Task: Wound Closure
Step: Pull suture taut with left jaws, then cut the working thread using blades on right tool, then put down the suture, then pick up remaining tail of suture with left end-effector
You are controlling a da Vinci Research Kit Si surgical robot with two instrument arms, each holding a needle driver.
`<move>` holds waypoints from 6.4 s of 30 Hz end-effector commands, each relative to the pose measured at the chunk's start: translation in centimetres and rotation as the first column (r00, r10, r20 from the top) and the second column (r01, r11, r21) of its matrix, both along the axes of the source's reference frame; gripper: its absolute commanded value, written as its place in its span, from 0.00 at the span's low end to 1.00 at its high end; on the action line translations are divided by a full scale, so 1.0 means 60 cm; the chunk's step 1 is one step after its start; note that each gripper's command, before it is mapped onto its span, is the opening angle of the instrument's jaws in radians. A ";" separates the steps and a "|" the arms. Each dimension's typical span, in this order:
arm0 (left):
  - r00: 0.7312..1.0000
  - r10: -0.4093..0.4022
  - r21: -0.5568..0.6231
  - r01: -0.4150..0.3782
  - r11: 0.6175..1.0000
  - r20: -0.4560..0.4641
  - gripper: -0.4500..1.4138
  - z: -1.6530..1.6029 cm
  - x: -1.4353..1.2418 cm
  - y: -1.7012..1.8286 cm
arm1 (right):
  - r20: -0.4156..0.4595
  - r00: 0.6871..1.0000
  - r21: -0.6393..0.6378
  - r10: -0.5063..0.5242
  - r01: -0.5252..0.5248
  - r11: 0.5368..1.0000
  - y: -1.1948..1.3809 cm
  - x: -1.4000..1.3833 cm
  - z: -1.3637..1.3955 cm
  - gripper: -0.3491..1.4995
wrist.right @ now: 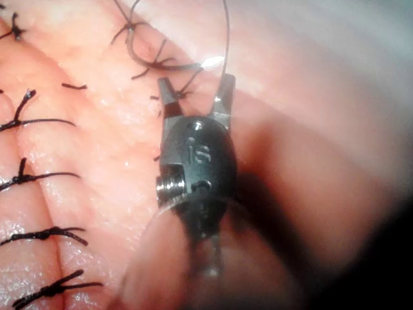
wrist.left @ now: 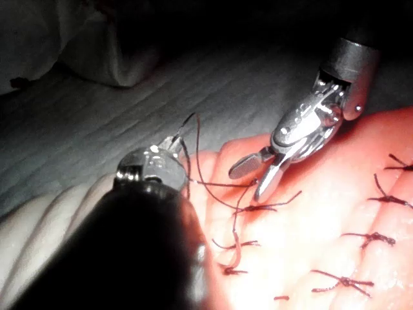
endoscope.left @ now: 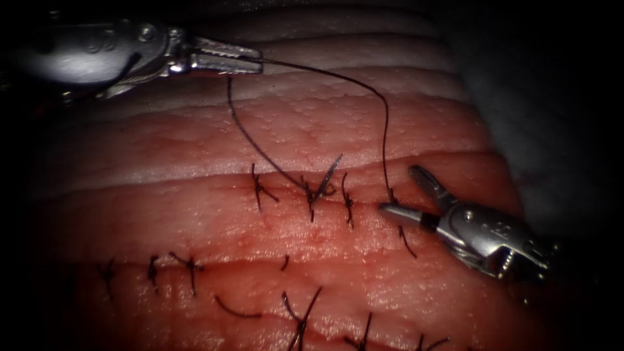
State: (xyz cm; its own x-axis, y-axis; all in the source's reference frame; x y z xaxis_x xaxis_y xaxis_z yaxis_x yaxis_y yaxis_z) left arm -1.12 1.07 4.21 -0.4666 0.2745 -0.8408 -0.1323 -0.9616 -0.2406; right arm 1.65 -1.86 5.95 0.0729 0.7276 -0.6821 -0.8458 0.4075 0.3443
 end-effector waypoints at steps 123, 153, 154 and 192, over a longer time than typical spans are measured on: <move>0.997 -0.077 -0.045 0.076 0.996 -0.016 0.90 0.0131 0.0161 -0.0230 | 0.381 0.924 -0.191 -0.043 0.124 0.974 -0.0060 -0.0132 0.0046 0.85; 0.999 -0.047 -0.117 0.050 0.992 0.027 0.42 0.0226 -0.0150 -0.0283 | 0.167 0.959 -0.236 -0.230 0.265 0.935 -0.0057 -0.0134 -0.0025 0.81; 0.998 -0.046 -0.119 0.050 0.992 0.038 0.42 0.0244 -0.0166 -0.0275 | 0.144 0.957 -0.237 -0.252 0.280 0.930 -0.0053 -0.0135 -0.0032 0.77; 0.998 0.049 -0.011 -0.050 0.999 -0.031 0.00 0.0419 -0.0316 -0.0287 | 0.169 0.924 -0.232 -0.343 0.375 0.897 -0.0067 -0.0127 -0.0012 0.74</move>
State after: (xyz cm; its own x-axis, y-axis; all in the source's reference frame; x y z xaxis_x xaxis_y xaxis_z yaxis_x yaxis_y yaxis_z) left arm -2.97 -0.66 6.69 -0.5055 0.2426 -0.8280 -0.0928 -0.9694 -0.2273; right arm 0.81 -2.25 5.83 0.3964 0.4392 -0.8062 -0.6555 0.7502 0.0864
